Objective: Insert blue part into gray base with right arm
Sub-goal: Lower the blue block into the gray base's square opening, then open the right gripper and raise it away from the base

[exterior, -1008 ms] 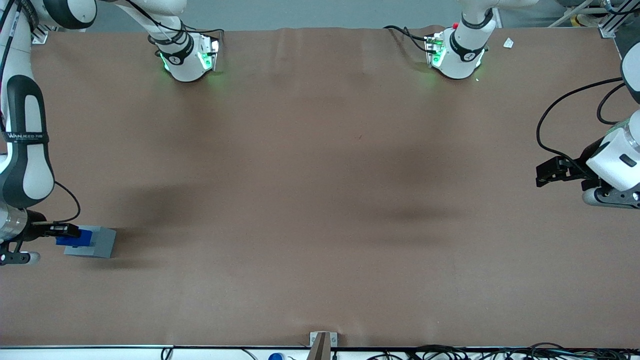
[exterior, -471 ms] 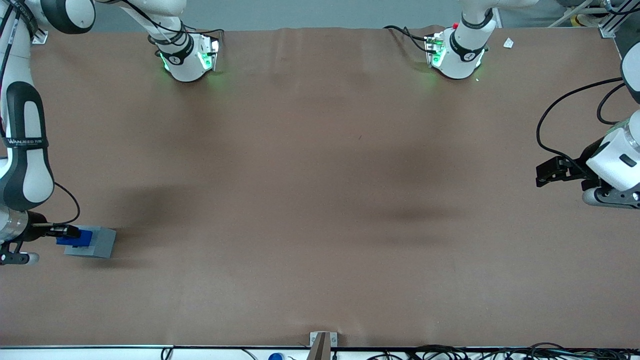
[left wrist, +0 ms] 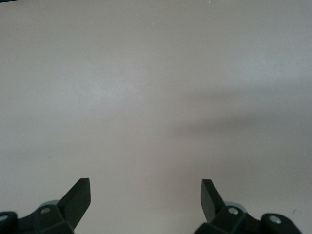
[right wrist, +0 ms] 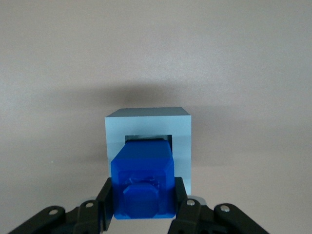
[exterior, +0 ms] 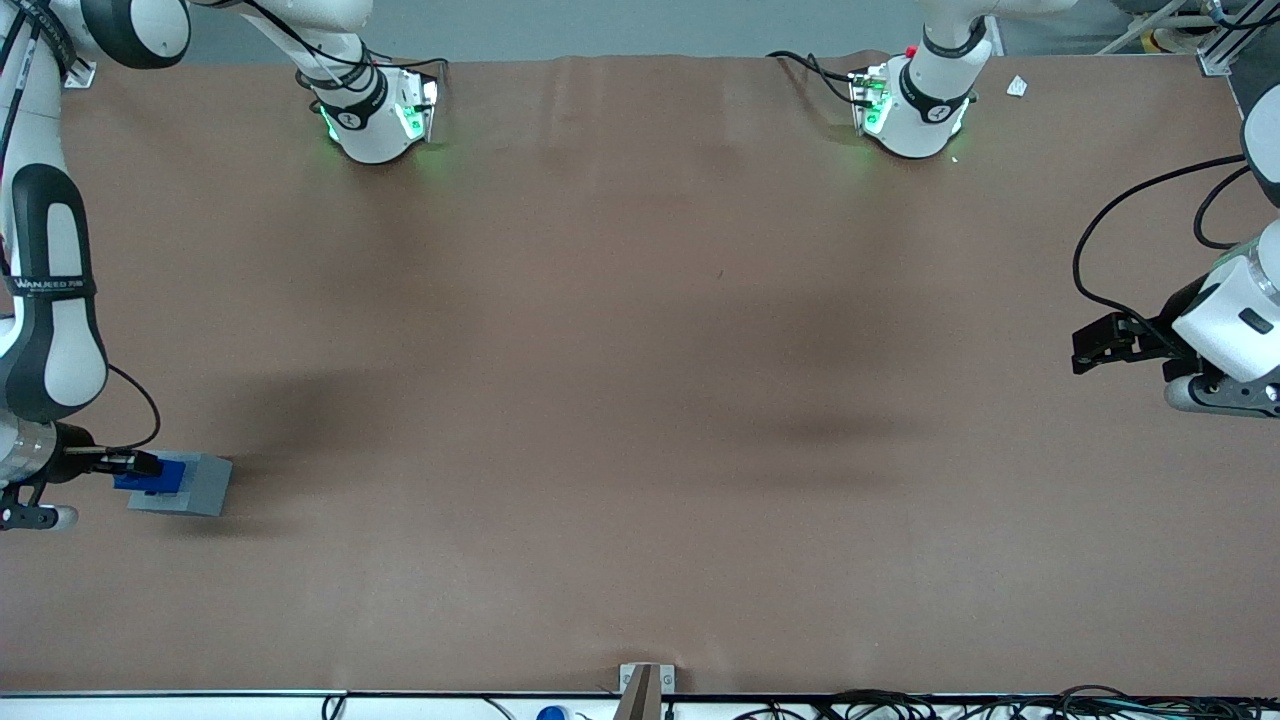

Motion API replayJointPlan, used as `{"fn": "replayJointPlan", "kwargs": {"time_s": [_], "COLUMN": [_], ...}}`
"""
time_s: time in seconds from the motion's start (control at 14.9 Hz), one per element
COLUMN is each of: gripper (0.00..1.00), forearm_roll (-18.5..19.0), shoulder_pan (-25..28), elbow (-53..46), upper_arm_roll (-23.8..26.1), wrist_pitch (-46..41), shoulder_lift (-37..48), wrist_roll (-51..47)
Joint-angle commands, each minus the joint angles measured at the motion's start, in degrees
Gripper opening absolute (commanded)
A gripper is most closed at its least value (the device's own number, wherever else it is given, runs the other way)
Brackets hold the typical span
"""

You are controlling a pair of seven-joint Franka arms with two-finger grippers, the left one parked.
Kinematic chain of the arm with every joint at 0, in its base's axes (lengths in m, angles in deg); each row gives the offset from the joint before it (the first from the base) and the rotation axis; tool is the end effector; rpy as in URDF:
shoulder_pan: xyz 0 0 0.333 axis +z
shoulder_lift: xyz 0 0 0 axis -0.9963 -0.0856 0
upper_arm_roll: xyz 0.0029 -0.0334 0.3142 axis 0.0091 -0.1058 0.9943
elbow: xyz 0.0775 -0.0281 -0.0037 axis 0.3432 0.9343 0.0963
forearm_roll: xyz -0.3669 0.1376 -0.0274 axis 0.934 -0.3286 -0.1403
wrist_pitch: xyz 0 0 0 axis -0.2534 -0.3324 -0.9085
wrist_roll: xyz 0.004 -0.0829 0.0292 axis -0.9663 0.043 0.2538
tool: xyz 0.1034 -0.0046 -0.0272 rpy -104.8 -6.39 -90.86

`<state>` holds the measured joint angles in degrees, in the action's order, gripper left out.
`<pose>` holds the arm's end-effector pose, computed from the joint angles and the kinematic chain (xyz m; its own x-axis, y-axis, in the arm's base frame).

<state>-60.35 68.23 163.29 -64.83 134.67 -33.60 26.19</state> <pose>0.6963 -0.2094 0.3032 0.9975 -0.0642 -0.0292 -0.0642 -0.9979 0.0011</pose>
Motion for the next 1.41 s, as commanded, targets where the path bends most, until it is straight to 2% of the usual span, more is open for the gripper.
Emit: {"fn": "replayJointPlan", "kwargs": {"time_s": [0.0,0.87,1.08,1.21,1.34], "gripper": [0.0,0.01,0.2,0.99,1.0], "forearm_roll": [-1.0,-1.0,-1.0,-1.2,-1.6], "shoulder_pan": [-0.8,-1.2,-0.9,-1.2,-1.6], "elbow": [-1.2,-1.6,-1.6,-1.7,-1.7], "upper_arm_roll": [0.9,0.9,0.9,1.0,1.3], "wrist_pitch": [1.0,2.9,2.8,2.8,2.4], "shoulder_lift": [-2.1,-3.4,-3.3,-3.3,-3.0], "wrist_roll": [-0.7,-0.4,-0.5,-0.4,-0.3]}}
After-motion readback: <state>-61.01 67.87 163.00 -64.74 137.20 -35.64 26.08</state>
